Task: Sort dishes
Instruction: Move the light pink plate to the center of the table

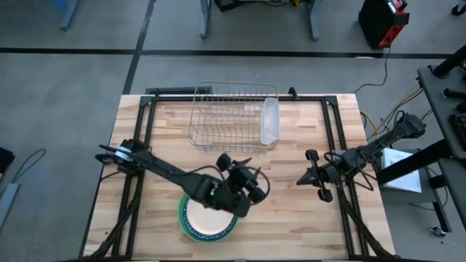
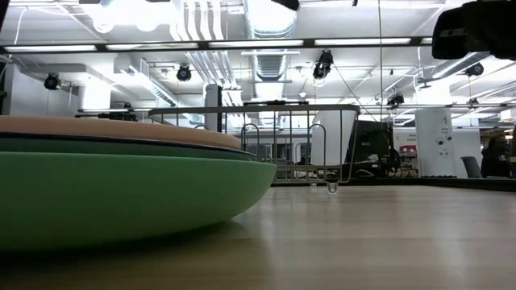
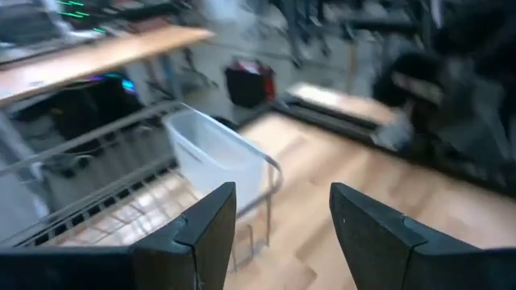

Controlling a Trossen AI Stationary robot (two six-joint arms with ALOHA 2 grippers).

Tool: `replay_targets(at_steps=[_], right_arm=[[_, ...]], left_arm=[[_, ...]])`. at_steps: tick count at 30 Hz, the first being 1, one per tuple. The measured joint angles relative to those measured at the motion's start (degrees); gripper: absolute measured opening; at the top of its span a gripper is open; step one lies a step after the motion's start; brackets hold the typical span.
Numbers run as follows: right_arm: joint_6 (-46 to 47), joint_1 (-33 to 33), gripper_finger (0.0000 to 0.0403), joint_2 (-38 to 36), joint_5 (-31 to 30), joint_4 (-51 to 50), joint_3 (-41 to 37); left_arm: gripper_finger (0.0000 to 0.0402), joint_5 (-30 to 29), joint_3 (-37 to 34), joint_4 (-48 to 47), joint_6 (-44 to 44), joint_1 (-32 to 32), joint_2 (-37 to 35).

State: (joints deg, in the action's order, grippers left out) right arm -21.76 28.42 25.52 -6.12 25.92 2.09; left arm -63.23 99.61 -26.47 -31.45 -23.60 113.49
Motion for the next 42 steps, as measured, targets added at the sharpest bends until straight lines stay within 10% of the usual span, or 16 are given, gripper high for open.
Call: replay_targets(at_steps=[8,42], right_arm=[[0.19,0.02,0.0000,0.02,-1.90,0.17,1.52],[7.41,0.04,0.0000,0.17,-11.57,-3.02,2.95]], left_arm=[[0.0192,18.69,0.00,-3.07,4.83,3.49,0.00],[0.0192,24.94,0.00,-5.86,10.86,3.57,-0.22]])
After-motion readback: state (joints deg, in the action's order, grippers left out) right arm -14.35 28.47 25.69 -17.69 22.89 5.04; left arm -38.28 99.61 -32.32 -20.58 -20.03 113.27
